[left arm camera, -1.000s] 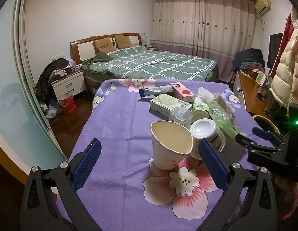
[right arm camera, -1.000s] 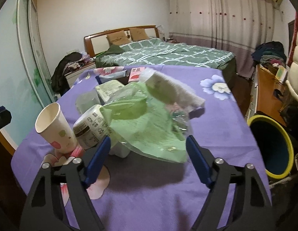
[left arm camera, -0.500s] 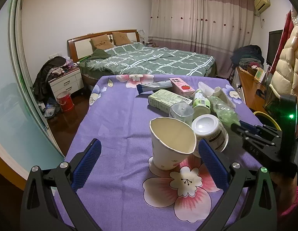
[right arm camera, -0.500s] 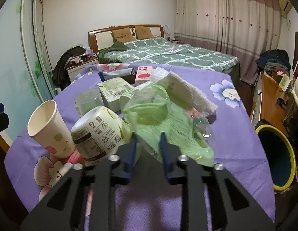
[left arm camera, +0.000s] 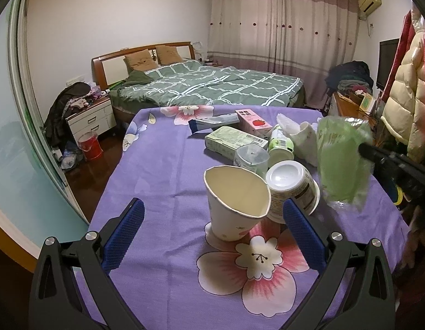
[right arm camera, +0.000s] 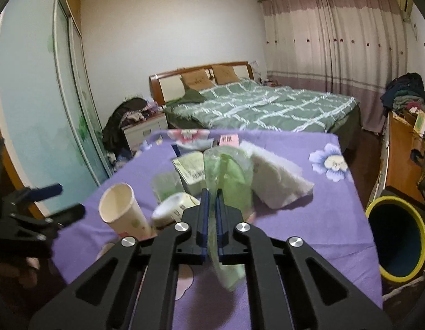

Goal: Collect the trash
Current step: 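Carry the green bag to the yellow-rimmed bin and open the right gripper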

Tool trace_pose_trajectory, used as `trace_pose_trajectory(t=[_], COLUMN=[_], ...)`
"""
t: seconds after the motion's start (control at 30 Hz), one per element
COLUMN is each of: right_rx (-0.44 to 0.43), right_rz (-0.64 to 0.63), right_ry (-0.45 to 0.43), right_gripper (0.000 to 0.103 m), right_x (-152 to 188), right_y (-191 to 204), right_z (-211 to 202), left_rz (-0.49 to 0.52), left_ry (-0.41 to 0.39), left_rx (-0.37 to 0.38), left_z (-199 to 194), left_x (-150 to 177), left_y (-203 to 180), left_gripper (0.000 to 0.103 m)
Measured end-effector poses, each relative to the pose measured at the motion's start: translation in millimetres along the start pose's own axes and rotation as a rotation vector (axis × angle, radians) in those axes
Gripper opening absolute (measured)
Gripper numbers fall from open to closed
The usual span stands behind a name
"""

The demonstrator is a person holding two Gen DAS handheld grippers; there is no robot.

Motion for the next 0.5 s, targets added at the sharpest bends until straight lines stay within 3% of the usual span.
trace_pose_trajectory(t=[0.27,0.5], right_rx=[0.042,0.176], right_rz=[0.039,0.101], right_ry=[-0.043,-0.046], right_gripper=[0.005,0.005], right_x=[-6,3], right_y=[-19,-75], right_z=[-25,-37], left_rz=[0.004,0.011], left_ry=[0.001,0.007], left_rx=[0.015,0.024], left_z=[-1,4], left_x=[3,3], left_y=[-4,-14], left_gripper=[0.099,0.099])
Point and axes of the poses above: each gripper's, at about its wrist camera, not at the fingertips, and z roughly the way its jaws point, y to its left, x to its underside, the point moved 3 cm from there along z, roughly the way its jaws point, and after that the axes turned 10 degrees about -z, right-handed, at the moved point
